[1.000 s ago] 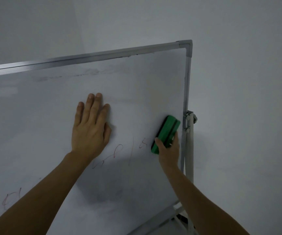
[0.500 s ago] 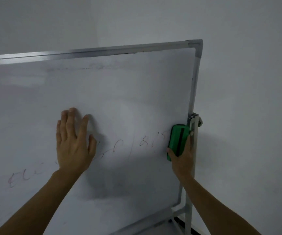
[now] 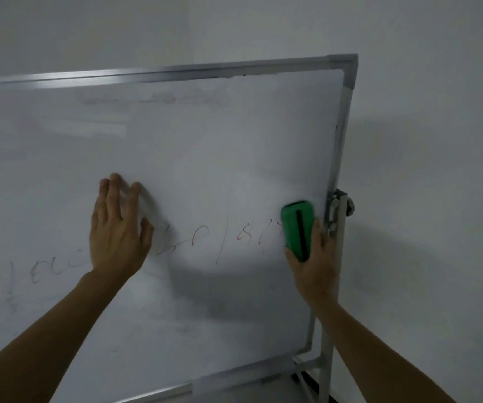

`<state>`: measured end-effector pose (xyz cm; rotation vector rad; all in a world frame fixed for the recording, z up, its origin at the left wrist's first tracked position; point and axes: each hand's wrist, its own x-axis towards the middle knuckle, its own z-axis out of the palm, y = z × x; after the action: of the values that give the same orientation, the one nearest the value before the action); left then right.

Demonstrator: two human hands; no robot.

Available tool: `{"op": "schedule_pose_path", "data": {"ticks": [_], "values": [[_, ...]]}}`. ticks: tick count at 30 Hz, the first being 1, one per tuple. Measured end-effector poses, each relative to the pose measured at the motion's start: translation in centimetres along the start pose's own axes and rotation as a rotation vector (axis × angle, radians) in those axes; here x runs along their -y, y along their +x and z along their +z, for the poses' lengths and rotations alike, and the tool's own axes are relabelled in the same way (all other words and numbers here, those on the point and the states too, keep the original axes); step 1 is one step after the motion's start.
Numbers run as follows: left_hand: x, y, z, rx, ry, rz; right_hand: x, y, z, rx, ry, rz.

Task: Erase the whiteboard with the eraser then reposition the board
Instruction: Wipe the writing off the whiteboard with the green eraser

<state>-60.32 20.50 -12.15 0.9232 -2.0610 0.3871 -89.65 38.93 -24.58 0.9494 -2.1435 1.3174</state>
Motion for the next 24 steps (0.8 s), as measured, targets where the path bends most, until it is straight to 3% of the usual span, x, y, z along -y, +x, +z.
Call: {"op": "schedule_pose_path", "data": {"ticks": [4, 5, 8, 10, 12, 14, 18, 19, 22, 24], "values": [[0.4, 0.0, -0.4, 0.037, 0.016, -0.005, -4.6, -8.2, 1.9, 0.376, -0.182, -0.269], [0.4, 0.0, -0.5, 0.047, 0.021, -0.007, -5.5, -8.0, 1.8, 0.381, -0.212, -0.327], [0.5, -0.1, -0.8, 0.064, 0.039, 0.003, -4.1, -3.5, 0.4, 0.182, -0.144, -0.282], [0.5, -0.2, -0.9, 0.073, 0.042, 0.012, -2.4, 0.7, -0.7, -0.033, -0.012, -0.081], [0.5, -0.2, -0.9, 0.077, 0.041, 0.024, -1.0, 2.5, -0.8, -0.145, 0.082, 0.09], [0.6, -0.2, -0.8, 0.08, 0.042, 0.027, -0.4, 0.6, 0.2, -0.067, 0.056, 0.037], [0.9, -0.1, -1.0, 0.099, 0.045, 0.005, -3.6, -8.0, 2.8, 0.366, -0.195, -0.317], [1.0, -0.2, -1.1, 0.101, 0.05, 0.01, -4.7, -8.4, 3.1, 0.389, -0.233, -0.382], [1.5, -0.3, -1.2, 0.093, 0.08, 0.052, -4.2, -4.6, 1.9, 0.235, -0.187, -0.425], [1.6, -0.3, -1.1, 0.099, 0.094, 0.07, -2.3, 0.0, 0.3, 0.036, -0.079, -0.299]]}}
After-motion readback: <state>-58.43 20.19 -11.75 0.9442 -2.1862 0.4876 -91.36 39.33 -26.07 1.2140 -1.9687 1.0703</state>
